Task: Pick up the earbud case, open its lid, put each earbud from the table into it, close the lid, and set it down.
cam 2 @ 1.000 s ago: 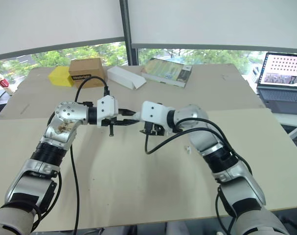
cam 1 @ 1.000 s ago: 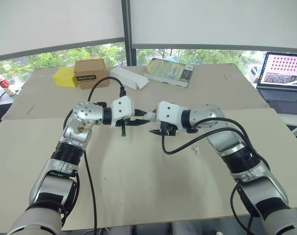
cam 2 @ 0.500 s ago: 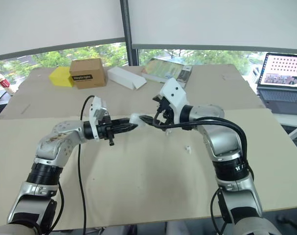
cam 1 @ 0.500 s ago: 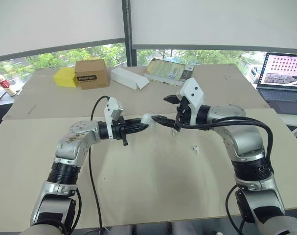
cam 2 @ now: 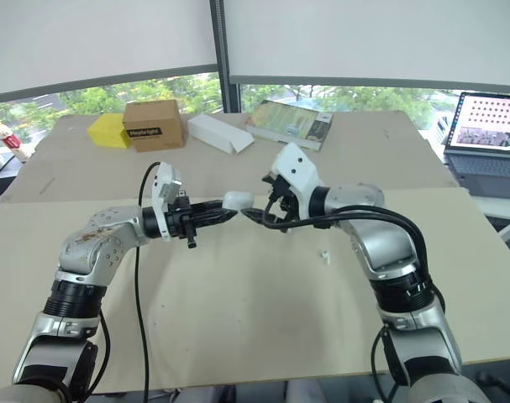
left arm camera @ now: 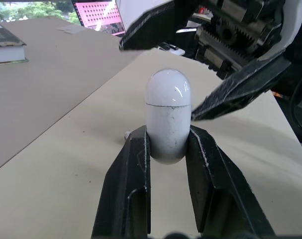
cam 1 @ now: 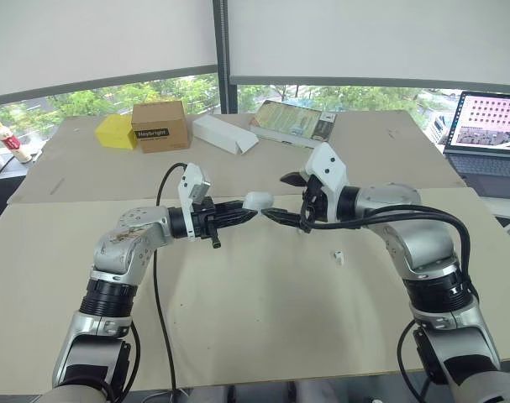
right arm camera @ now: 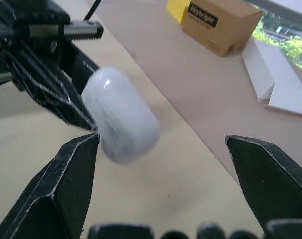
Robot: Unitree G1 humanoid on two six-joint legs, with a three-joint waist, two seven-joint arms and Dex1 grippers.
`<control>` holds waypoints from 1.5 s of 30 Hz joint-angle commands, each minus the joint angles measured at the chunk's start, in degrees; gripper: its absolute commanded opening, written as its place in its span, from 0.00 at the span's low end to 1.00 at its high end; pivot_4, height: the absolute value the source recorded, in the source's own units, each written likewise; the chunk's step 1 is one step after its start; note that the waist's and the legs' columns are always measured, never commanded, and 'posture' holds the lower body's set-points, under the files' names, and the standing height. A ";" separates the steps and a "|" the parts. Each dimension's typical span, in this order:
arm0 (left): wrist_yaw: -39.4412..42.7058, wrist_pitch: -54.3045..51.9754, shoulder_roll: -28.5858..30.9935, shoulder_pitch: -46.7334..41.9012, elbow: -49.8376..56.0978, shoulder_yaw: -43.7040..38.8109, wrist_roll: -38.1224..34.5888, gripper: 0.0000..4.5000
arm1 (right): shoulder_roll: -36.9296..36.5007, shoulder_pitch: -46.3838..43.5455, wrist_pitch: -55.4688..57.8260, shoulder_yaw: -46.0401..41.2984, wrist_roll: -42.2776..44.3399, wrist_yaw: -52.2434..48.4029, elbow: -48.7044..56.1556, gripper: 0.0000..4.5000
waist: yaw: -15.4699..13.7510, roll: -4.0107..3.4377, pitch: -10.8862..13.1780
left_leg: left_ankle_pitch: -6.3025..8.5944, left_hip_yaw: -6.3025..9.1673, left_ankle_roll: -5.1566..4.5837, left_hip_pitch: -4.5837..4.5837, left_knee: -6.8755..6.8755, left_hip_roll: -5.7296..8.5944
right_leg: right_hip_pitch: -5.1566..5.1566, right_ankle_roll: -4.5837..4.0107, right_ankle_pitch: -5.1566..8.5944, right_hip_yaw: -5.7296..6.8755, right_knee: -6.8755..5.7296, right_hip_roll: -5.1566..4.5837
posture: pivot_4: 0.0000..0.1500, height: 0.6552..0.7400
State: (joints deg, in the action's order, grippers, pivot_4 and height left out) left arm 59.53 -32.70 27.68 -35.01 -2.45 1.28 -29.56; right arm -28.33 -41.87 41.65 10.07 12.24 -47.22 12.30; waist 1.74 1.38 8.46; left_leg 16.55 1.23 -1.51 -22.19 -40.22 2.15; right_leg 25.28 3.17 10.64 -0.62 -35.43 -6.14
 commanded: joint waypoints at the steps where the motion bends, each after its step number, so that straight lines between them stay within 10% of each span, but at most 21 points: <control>1: 0.63 0.37 0.07 -0.86 2.58 -0.33 -1.04 0.11 | 0.69 -1.80 -0.77 -1.92 0.34 2.29 0.34 1.00 | -0.06 0.00 0.00 | 0.00 0.00 0.00 0.00 0.00 0.00 | 0.00 0.00 0.00 0.00 0.00 0.00 | 1.00 1.00; 22: -2.80 2.55 -0.75 1.46 3.06 -1.47 0.67 0.11 | 2.34 -4.17 6.53 -10.25 7.99 7.93 -2.01 1.00 | -0.90 0.00 0.00 | 0.00 -0.01 -0.01 -0.01 0.01 0.00 | -0.01 0.00 0.00 0.00 0.06 0.00 | 1.00 1.00; 33: -20.02 15.89 -7.47 2.98 0.08 -6.80 7.65 0.11 | 10.96 16.32 4.39 -10.82 -1.82 30.98 3.28 1.00 | -0.98 0.00 -0.01 | -0.05 -0.02 0.08 0.00 0.10 0.01 | 0.00 -0.01 -0.01 -0.05 0.09 -0.05 | 1.00 1.00; 45: -21.77 16.63 -8.00 3.61 1.12 -6.17 7.91 0.11 | 22.44 18.11 -1.26 -10.15 -8.91 45.03 -6.38 1.00 | -0.88 0.00 -0.01 | -0.05 -0.03 0.09 0.10 0.19 0.03 | -0.05 -0.01 -0.01 -0.07 0.10 -0.03 | 1.00 1.00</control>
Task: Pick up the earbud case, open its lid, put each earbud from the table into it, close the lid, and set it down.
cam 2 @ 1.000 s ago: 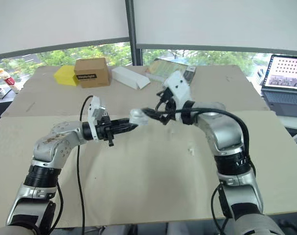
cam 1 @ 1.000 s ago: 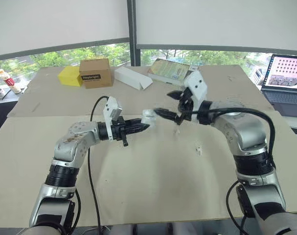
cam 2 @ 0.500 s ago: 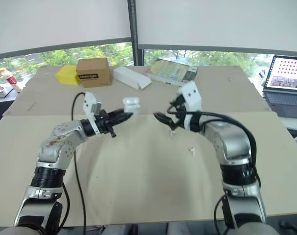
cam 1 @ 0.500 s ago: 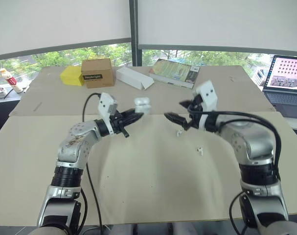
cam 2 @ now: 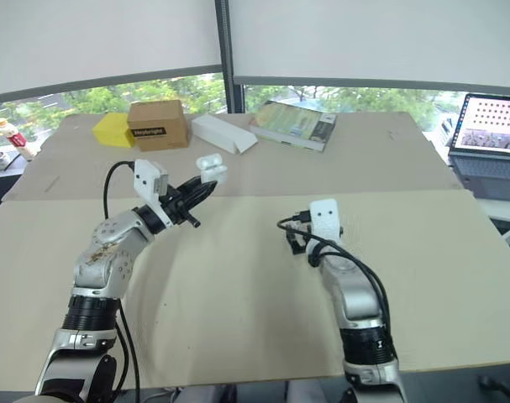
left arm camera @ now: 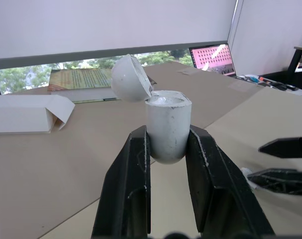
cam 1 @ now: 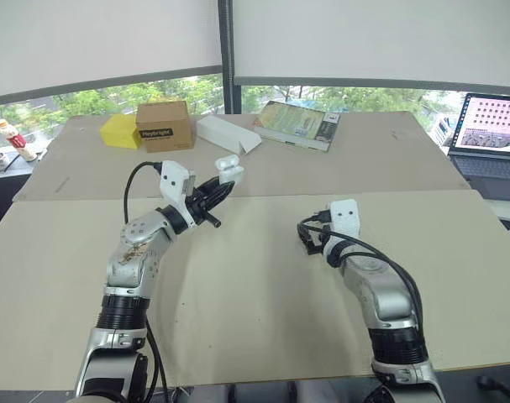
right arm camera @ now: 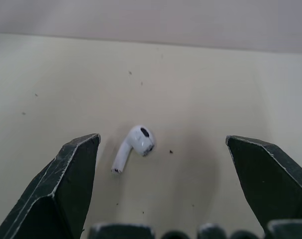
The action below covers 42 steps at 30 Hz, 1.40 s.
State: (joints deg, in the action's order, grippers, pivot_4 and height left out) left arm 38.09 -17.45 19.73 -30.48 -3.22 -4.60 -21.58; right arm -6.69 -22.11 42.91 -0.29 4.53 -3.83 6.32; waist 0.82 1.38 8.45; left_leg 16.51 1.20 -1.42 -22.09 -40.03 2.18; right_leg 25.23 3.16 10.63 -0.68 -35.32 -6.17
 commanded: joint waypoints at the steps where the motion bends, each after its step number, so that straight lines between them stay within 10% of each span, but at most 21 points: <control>1: -0.40 1.41 -0.06 -0.96 1.93 -0.29 -0.07 0.11 | 1.30 -1.85 -2.86 0.59 -1.59 2.09 -1.22 1.00 | 0.09 0.00 0.00 | -0.01 0.00 0.01 0.00 0.00 0.00 | 0.00 0.00 0.00 0.00 0.00 0.00 | 1.00 1.00; 6: -0.96 1.80 -0.18 -0.47 2.59 0.00 0.27 0.11 | 3.40 -2.56 -4.66 2.76 -3.60 3.36 -5.77 1.00 | 0.36 0.00 0.00 | 0.00 0.00 0.01 0.10 0.10 -0.01 | -0.04 0.00 0.00 -0.01 0.00 0.02 | 1.00 1.00; 19: -1.42 2.09 -0.31 -0.33 3.07 0.28 0.86 0.11 | 3.02 -2.12 -8.13 4.29 -4.11 1.12 -7.98 0.08 | 0.88 -0.01 -0.01 | 0.01 0.00 -0.02 0.21 0.14 -0.02 | -0.14 0.00 0.00 -0.01 0.03 0.03 | 1.00 1.00; 27: -1.46 2.18 -0.51 0.30 3.47 0.38 0.83 0.11 | -7.40 -2.93 -6.76 4.33 1.78 -15.78 -2.63 0.07 | 0.51 -0.01 0.00 | 0.03 0.00 -0.06 0.17 0.15 -0.01 | -0.16 0.00 0.00 0.00 0.15 0.03 | 1.00 1.00; 35: -0.97 3.45 0.85 1.93 2.75 -0.94 0.83 0.11 | -42.47 -6.86 -9.80 6.71 6.44 -53.44 -1.45 0.07 | -0.13 -0.05 0.03 | 0.10 -0.02 -0.19 0.12 0.10 -0.01 | -0.20 0.01 0.01 0.05 0.36 0.03 | 1.00 1.00; 42: -1.26 3.79 1.09 3.90 3.92 -1.11 0.72 0.11 | -59.19 -1.98 -23.67 9.48 2.53 -70.60 -10.21 0.07 | -0.14 -0.02 0.04 | 0.13 -0.05 -0.23 0.25 0.09 -0.09 | -0.36 0.01 0.02 0.07 0.44 0.04 | 1.00 1.00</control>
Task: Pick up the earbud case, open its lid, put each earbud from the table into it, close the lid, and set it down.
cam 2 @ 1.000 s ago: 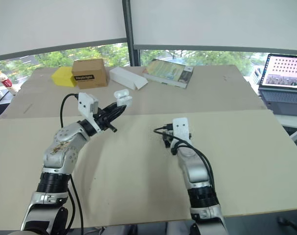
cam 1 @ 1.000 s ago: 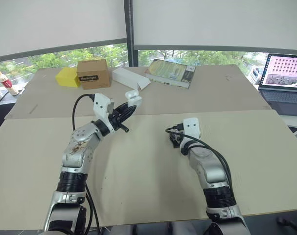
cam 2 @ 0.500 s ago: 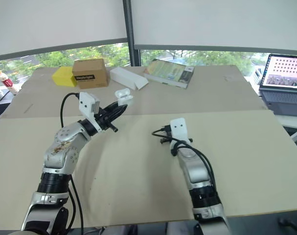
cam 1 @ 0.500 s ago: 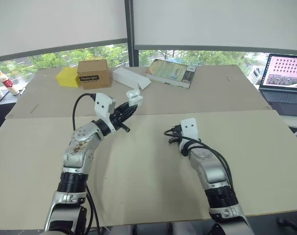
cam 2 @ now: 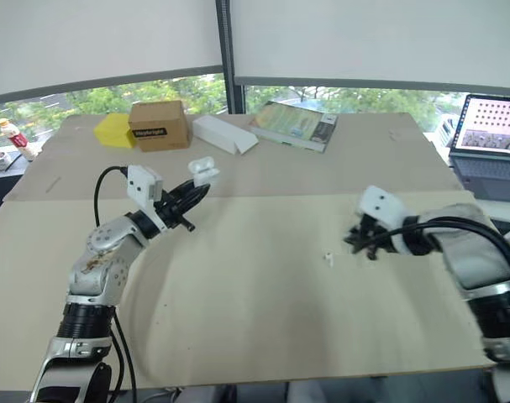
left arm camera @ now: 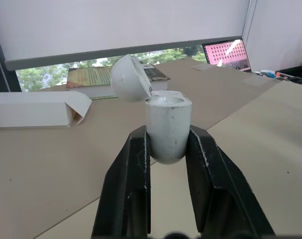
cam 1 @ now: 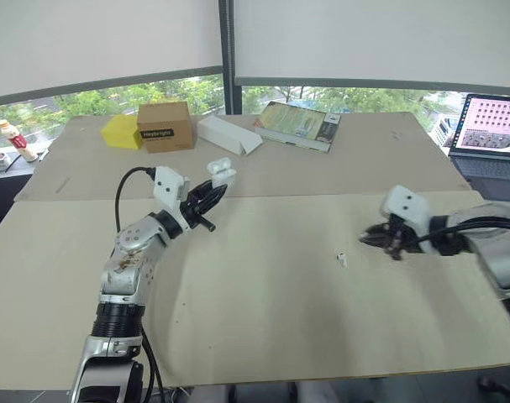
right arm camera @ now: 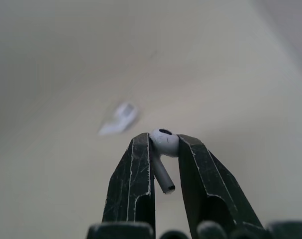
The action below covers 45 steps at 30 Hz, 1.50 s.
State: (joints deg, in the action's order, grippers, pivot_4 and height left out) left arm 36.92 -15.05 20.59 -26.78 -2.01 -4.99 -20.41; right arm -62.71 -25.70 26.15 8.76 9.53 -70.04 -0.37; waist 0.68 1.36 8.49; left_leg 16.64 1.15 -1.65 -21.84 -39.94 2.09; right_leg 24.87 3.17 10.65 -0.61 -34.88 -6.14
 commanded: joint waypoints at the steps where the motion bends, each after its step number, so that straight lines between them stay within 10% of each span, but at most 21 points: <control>1: -0.20 1.35 0.18 0.45 2.95 -0.68 -0.43 0.11 | -4.47 2.77 -9.93 0.81 -3.72 -5.32 -5.32 0.07 | -0.02 0.00 0.00 | 0.00 -0.02 0.00 0.00 0.00 0.00 | 0.01 0.00 0.00 -0.02 -0.01 -0.01 | 1.00 1.00; 8: -0.74 1.04 0.14 1.39 4.28 -0.54 -0.40 0.11 | -6.94 7.03 -22.37 1.85 -10.01 -6.86 -15.69 0.07 | -0.09 0.00 0.00 | 0.00 -0.07 0.01 0.01 -0.01 -0.03 | 0.07 0.00 0.00 -0.10 -0.02 -0.07 | 1.00 1.00; 14: -1.10 0.56 0.09 2.35 5.60 -0.62 -0.63 0.11 | -6.53 6.97 -22.76 1.19 -10.80 -7.47 -16.89 0.58 | -0.43 0.00 0.00 | 0.00 -0.07 0.03 0.03 -0.01 -0.04 | 0.05 0.00 0.00 -0.11 -0.02 -0.08 | 1.00 1.00; 35: -1.77 0.59 -0.59 2.58 5.83 -0.28 -0.68 0.11 | -6.64 7.91 -16.42 0.19 -12.89 -7.54 -16.61 0.58 | -1.42 0.00 0.00 | 0.00 -0.01 0.03 0.08 -0.12 -0.02 | -0.08 0.00 0.00 -0.06 -0.01 -0.10 | 1.00 1.00; 42: -1.59 0.61 -0.72 2.23 5.57 -0.09 -0.68 0.11 | -5.15 8.77 -16.57 -1.82 -10.71 -6.79 -14.67 0.10 | -1.31 0.01 0.01 | 0.04 -0.01 -0.02 0.47 -0.11 -0.04 | -0.52 0.01 0.00 -0.05 0.12 -0.09 | 1.00 1.00; 45: -1.65 0.76 -1.12 2.57 5.74 0.27 -0.60 0.11 | -3.90 9.05 -16.19 -2.79 -9.40 -6.62 -13.34 0.07 | -1.00 0.01 0.01 | 0.06 -0.03 -0.05 0.63 -0.06 -0.05 | -0.65 0.04 0.03 -0.06 0.15 -0.08 | 1.00 1.00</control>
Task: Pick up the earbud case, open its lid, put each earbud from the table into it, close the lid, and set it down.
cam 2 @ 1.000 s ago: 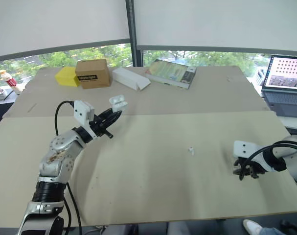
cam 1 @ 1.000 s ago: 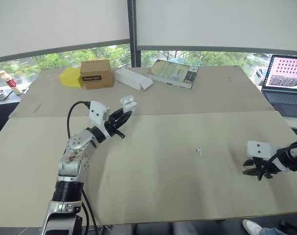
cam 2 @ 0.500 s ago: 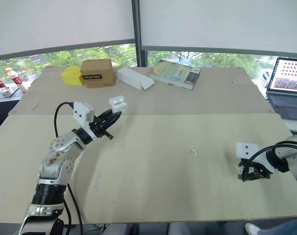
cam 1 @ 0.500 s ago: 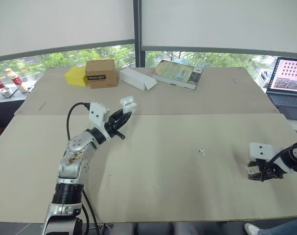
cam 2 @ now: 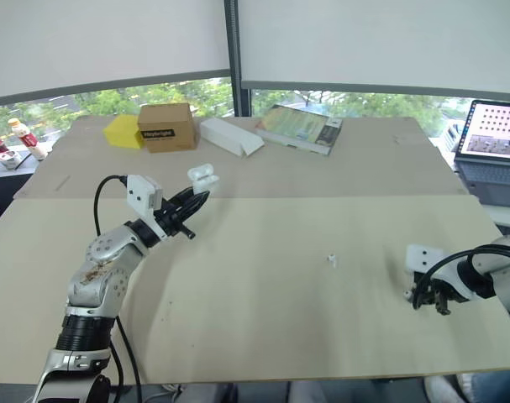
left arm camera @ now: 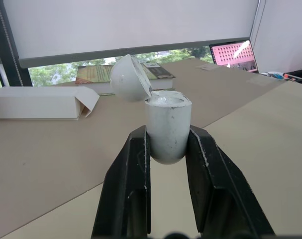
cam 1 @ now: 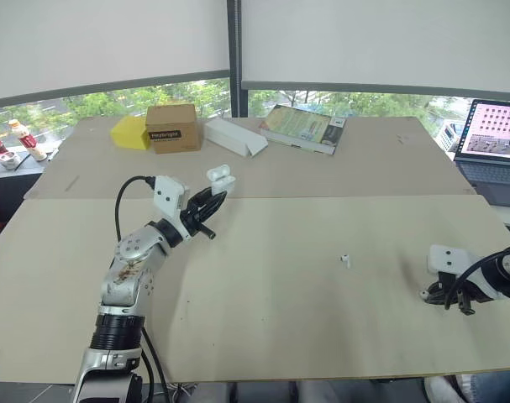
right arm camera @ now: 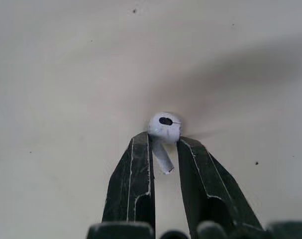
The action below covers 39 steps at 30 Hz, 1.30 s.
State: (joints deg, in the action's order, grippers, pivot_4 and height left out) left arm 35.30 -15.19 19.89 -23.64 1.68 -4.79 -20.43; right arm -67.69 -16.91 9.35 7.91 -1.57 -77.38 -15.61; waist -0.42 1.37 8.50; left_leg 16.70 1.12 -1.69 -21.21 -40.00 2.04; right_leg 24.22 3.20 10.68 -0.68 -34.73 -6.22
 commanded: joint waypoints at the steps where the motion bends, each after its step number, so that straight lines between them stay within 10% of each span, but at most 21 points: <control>1: -0.08 0.91 -0.53 -0.57 2.05 0.17 -0.54 0.11 | 1.33 0.32 0.70 -2.09 1.89 0.80 2.14 0.07 | 0.19 0.00 0.00 | 0.00 0.00 0.00 0.01 0.02 -0.01 | 0.01 0.00 0.00 0.00 -0.01 0.01 | 1.00 1.00; 8: 0.23 1.04 -0.88 0.08 2.79 0.55 -0.75 0.11 | 8.70 -4.44 11.96 -7.41 12.24 3.32 13.66 0.07 | 0.44 0.00 0.00 | 0.00 -0.01 0.01 0.00 0.07 -0.03 | 0.06 -0.01 0.00 -0.03 -0.02 0.01 | 1.00 1.00; 16: 1.59 4.17 -2.82 -1.91 1.22 2.20 -0.18 0.11 | 36.89 -23.97 34.71 -14.23 27.37 30.99 30.41 0.07 | 0.16 -0.02 0.00 | -0.02 0.14 0.09 -0.17 0.16 -0.06 | 0.30 -0.03 0.00 0.03 -0.19 0.01 | 1.00 1.00; 25: 1.50 7.21 -6.16 -6.82 -1.82 4.40 0.57 0.11 | 60.00 -26.50 31.78 -11.97 27.13 52.21 30.84 0.07 | 0.06 -0.01 -0.01 | -0.26 0.20 0.44 -1.10 -0.22 0.29 | 0.99 0.16 -0.16 0.11 -0.43 -0.23 | 1.00 1.00; 39: 1.04 8.38 -7.23 -7.96 -2.24 4.67 1.30 0.11 | 65.85 -23.34 33.16 -11.14 29.32 58.69 30.12 0.07 | 1.45 -0.03 -0.02 | -0.30 0.17 0.49 -0.99 -0.06 0.24 | 0.99 0.10 -0.17 0.09 -0.48 -0.03 | 1.00 1.00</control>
State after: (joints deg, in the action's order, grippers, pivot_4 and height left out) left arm 36.50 -8.42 12.89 -30.52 -1.86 0.08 -19.11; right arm -2.31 -39.82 42.71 -2.74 26.11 -19.14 12.94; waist 1.04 1.35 8.48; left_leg 16.40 1.29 -1.20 -22.20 -40.06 2.28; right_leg 25.22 3.30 10.51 -0.59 -35.21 -6.25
